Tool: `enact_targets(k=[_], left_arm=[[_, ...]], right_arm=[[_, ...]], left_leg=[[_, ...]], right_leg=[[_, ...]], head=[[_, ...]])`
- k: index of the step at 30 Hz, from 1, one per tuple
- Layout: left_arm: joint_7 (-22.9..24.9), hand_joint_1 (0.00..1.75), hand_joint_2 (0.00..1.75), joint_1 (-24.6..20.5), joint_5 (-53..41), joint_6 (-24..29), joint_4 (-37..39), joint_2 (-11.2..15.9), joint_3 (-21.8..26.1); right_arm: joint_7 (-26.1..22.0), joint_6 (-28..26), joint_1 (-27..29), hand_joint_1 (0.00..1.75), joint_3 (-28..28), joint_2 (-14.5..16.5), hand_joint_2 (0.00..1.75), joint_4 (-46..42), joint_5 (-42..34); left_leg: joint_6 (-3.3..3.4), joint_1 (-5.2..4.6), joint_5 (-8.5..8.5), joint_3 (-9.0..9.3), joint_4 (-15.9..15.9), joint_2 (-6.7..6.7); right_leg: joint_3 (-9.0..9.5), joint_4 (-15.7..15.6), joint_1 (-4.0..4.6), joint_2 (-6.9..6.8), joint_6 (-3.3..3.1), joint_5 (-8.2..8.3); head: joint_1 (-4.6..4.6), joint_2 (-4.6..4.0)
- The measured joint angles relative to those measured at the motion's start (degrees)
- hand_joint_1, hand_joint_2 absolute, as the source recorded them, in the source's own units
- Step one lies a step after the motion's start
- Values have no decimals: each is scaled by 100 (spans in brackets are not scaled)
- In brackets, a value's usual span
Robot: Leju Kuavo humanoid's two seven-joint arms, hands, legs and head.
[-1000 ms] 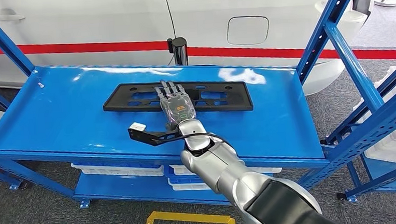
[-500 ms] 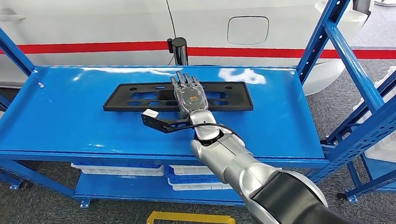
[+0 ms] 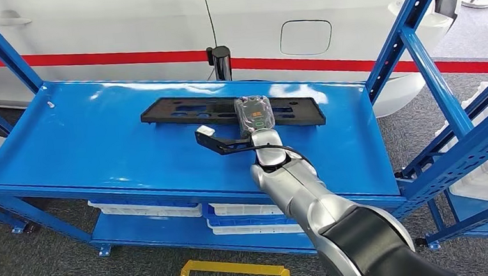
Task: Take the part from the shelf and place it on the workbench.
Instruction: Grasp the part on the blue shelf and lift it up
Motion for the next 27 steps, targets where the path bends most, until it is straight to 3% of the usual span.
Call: enact_targets(k=[10,17,21,23,27], left_arm=[[-44,0,0,-2,-200,-63,0,55,1],[-477,0,0,-16,-405,-287,1,61,5],[-634,0,175,-59,-454,-350,0,70,6],[-697,0,175,-70,-446,-511,-1,79,7],[-811,0,0,-181,-548,-864,-5,108,6]], right_arm=[[-9,-116,13,175,-185,-185,175,26,271],[-925,-517,243,175,-478,-191,175,-548,132],[-1127,-305,429,175,-528,-176,175,-1424,244],[-1222,-283,501,175,-534,-180,175,-1741,302],[-1470,47,695,175,-482,-257,175,-2874,455]], left_leg=[[0,-1,0,0,0,0],[1,-1,0,-2,0,0],[0,0,0,-3,0,0],[0,0,0,-4,0,0],[1,-2,1,-7,1,-1]], right_leg=[[0,0,-1,0,0,0],[-1,0,-1,2,0,1],[-4,0,0,1,0,0],[-5,0,0,1,0,0],[-10,0,-2,0,0,0]], head=[[0,0],[0,0],[0,0],[0,0],[0,0]])
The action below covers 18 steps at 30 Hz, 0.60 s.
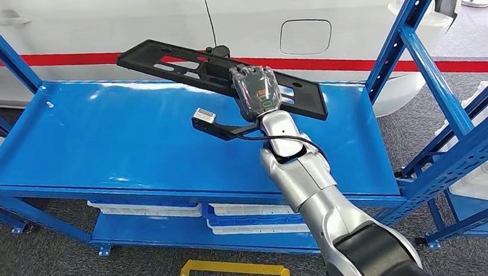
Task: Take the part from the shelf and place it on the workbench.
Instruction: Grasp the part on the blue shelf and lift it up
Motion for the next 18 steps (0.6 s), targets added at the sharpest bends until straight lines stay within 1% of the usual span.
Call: enact_targets(k=[2,4,6,9,13,18], left_arm=[[74,0,0,-114,-90,-283,-5,19,-17],[134,0,87,-218,-180,-439,-15,27,-55],[168,0,175,-296,-215,-447,-25,27,-90],[276,0,175,-379,-218,-435,-33,25,-133],[447,0,175,-451,-207,-413,-46,17,-172],[450,0,175,-498,-197,-477,-49,19,-191]], right_arm=[[-75,255,27,175,54,-94,175,-735,-73],[-107,416,9,175,92,-206,175,-1373,-159],[-110,480,-13,175,107,-298,175,-1806,-203],[-113,446,-22,175,135,-464,175,-2240,-405],[-143,454,-78,175,185,-804,175,-2696,-1141],[-195,561,-97,175,212,-1173,175,-3061,-1893]], left_leg=[[0,-1,1,-2,1,-5],[0,-1,1,-2,1,-10],[1,-2,0,-1,1,-8],[1,-5,0,1,2,-4],[2,-5,0,-2,2,-11],[4,-5,-2,0,3,-5]], right_leg=[[0,0,-1,-3,0,0],[2,0,-1,-4,0,0],[3,0,-3,-1,1,1],[2,0,-5,2,2,1],[2,0,-5,-3,2,1],[2,-1,-6,2,3,2]], head=[[0,0],[0,0],[0,0],[0,0],[0,0],[1,0]])
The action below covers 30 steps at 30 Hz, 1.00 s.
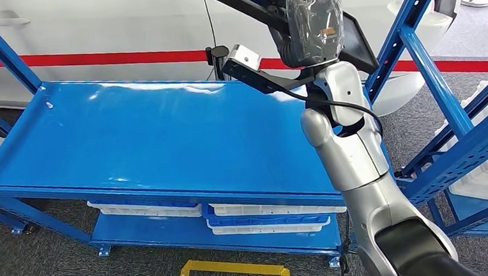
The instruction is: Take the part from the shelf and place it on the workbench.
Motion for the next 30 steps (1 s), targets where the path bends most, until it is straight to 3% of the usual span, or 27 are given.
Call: enact_targets(k=[9,16,20,22,24,26,27,28,30], left_arm=[[151,0,175,17,119,113,1,58,-71],[166,0,175,69,251,127,1,130,-70],[168,0,175,83,290,116,1,144,-70],[177,0,175,82,310,97,1,139,-69],[193,0,175,82,326,69,1,129,-68],[209,0,175,83,330,46,1,117,-68],[214,0,175,83,330,41,1,111,-68],[220,0,175,83,330,40,1,103,-68],[240,0,175,81,331,39,0,100,-68]], right_arm=[[-298,127,737,175,64,-791,175,-712,-1728],[-597,444,1181,175,95,-963,175,-1077,-2729],[-649,507,1213,175,133,-1014,175,-1209,-2879],[-682,573,1190,175,150,-1030,175,-1245,-3041],[-700,637,1158,175,180,-1033,175,-1255,-3188],[-698,689,1132,175,219,-1032,175,-1258,-3263],[-696,707,1112,175,239,-1030,175,-1258,-3281],[-693,720,1083,175,258,-1027,175,-1259,-3298],[-677,744,984,175,295,-1016,175,-1261,-3359]], left_leg=[[14,-8,-17,-5,3,-6],[59,-17,-45,-21,44,-6],[144,-13,24,7,-7,8],[196,18,106,50,-107,31],[220,35,138,51,-137,43],[210,43,148,31,-131,45],[199,51,155,19,-122,44],[183,65,159,7,-107,42],[120,78,146,-47,-34,34]], right_leg=[[2,-2,-12,-2,2,0],[2,-3,-25,-2,18,-3],[13,-13,-23,-5,89,8],[-97,247,-12,-13,76,-185],[-374,965,-19,-19,29,-561],[-573,1582,-40,-21,57,-792],[-535,1605,-59,-23,108,-783],[-380,1385,-85,-28,175,-692],[111,607,-136,-43,296,-473]], head=[[-1,0],[-1,0],[0,0],[8,0],[16,0],[18,0],[18,0],[17,0],[20,0]])
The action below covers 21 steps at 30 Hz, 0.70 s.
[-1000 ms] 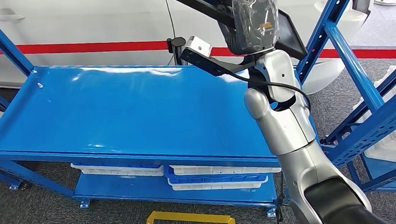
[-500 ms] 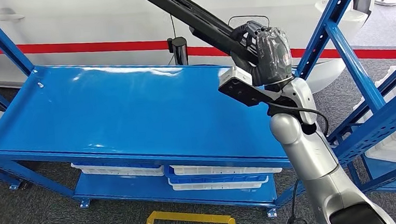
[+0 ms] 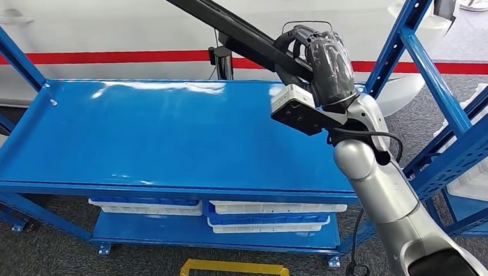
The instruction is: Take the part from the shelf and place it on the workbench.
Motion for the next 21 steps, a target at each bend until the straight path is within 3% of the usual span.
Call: enact_targets(k=[2,5,6,8,10,11,12,13,16,17,18,21], left_arm=[[36,0,175,-6,3,-4,-1,1,-1],[71,0,175,-4,9,-14,1,9,-2],[78,0,175,-2,10,-17,1,15,-2],[84,0,175,-1,14,-29,1,23,-2],[89,0,175,-1,18,-42,1,23,-2],[90,0,175,0,20,-46,1,22,-2],[92,0,175,0,25,-49,1,22,-2],[92,0,175,-1,34,-56,1,23,-2],[87,0,175,-13,78,-85,-3,48,-2],[85,0,175,-18,86,-93,-5,58,-2],[81,0,175,-23,91,-99,-7,67,-2],[77,0,175,-32,104,-102,-6,62,-2]], right_arm=[[46,32,-121,175,33,14,175,-8,-92],[120,67,-253,175,73,23,175,-16,-218],[135,71,-293,175,89,26,175,-17,-254],[159,80,-384,175,119,30,175,-19,-323],[175,87,-435,175,136,31,175,-18,-374],[178,91,-445,175,145,30,175,-17,-389],[181,96,-453,175,155,29,175,-17,-400],[185,100,-468,175,168,29,175,-17,-414],[189,107,-580,175,207,29,175,-15,-485],[190,107,-626,175,217,29,175,-13,-503],[192,107,-665,175,230,33,175,-9,-517],[200,106,-719,175,274,40,175,1,-538]], left_leg=[[-78,-23,-11,-64,90,-16],[-152,-22,-2,-136,159,-45],[-179,-4,-78,-184,231,-42],[-233,23,-461,-384,690,-27],[-264,27,-925,-649,1455,-18],[-265,28,-1044,-719,1733,-17],[-250,28,-1051,-690,1815,-17],[-220,24,-963,-546,1672,-18],[-80,-15,-620,216,555,-22],[-51,-39,-574,363,311,-23],[-37,-66,-562,422,192,-22],[24,-80,-411,378,83,-6]], right_leg=[[254,-431,-2,21,7,88],[194,-437,-11,43,-113,88],[164,-435,-20,40,-165,117],[90,-440,-22,32,-272,184],[15,-437,13,20,-342,239],[-18,-436,35,13,-362,266],[-49,-435,56,9,-369,292],[-77,-434,77,9,-370,320],[-133,-436,118,13,-344,404],[-142,-440,122,10,-316,434],[-151,-445,117,3,-279,465],[-215,-429,113,-16,-183,489]], head=[[0,0],[-16,0],[-25,0],[-31,0],[-35,0],[-35,0],[-35,0],[-35,0],[-32,0],[-31,0],[-31,0],[-28,0]])
